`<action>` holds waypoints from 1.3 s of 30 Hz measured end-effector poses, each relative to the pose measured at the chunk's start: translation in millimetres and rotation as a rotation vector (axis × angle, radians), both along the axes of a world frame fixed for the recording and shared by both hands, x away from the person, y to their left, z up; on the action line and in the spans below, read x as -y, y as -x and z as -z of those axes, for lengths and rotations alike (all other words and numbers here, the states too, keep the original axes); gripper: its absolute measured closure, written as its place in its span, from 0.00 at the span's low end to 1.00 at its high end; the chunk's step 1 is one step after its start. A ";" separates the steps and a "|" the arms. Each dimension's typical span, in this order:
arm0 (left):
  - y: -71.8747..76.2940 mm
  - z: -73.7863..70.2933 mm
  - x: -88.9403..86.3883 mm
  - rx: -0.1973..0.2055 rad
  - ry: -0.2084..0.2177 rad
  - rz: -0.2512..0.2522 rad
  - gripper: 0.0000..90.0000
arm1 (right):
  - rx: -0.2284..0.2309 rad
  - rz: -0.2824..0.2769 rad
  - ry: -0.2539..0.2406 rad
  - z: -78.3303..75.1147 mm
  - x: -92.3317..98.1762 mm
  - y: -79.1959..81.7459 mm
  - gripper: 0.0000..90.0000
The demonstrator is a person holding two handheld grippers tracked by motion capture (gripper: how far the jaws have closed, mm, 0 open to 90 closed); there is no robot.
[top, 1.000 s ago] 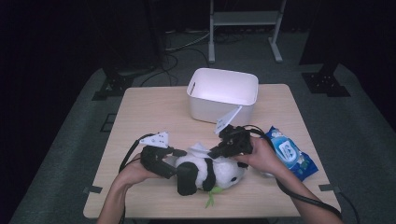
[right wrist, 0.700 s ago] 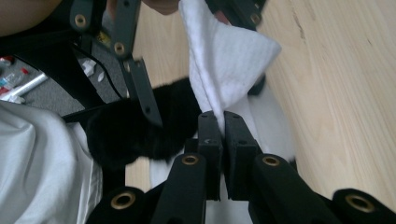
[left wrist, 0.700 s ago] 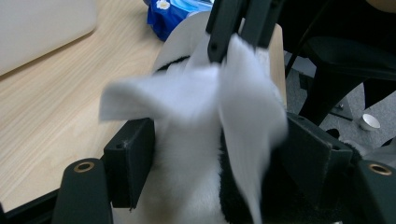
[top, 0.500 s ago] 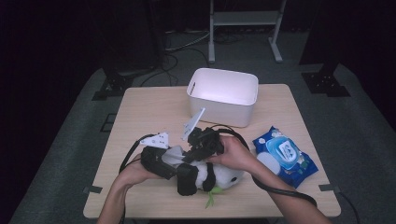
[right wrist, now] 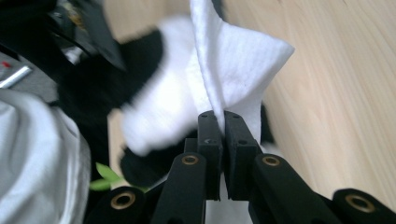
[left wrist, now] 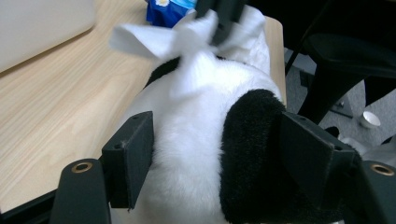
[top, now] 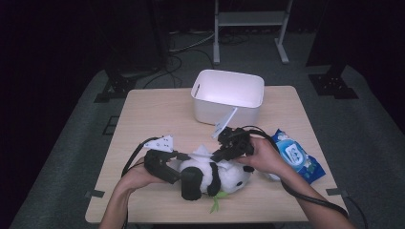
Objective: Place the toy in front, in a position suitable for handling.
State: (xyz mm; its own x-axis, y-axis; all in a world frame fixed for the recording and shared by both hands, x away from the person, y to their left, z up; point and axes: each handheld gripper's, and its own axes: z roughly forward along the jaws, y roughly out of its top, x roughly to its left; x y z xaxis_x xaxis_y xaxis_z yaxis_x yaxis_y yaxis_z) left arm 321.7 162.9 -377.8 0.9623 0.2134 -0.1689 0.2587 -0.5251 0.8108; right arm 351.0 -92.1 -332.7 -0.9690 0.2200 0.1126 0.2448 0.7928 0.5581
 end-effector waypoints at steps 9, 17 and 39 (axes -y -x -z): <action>2.4 -6.3 2.6 -0.007 -0.023 -0.010 0.16 | -0.028 0.029 -0.013 10.1 18.9 5.4 0.95; -1.3 -1.8 3.2 -0.058 -0.031 -0.037 0.06 | -0.048 0.010 -0.030 14.9 23.6 17.4 0.95; -23.3 0.7 19.8 -0.086 -0.070 0.101 0.39 | -0.093 0.022 -0.099 27.5 32.8 22.2 0.95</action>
State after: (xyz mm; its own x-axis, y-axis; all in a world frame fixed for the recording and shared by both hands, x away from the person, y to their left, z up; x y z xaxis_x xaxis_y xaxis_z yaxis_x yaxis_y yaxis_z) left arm 345.0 143.1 -378.5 0.9621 0.1307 -0.2394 0.2685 -0.6067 0.7482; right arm 328.8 -124.9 -360.2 -0.9485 0.2243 0.2237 0.3156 0.7291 0.6073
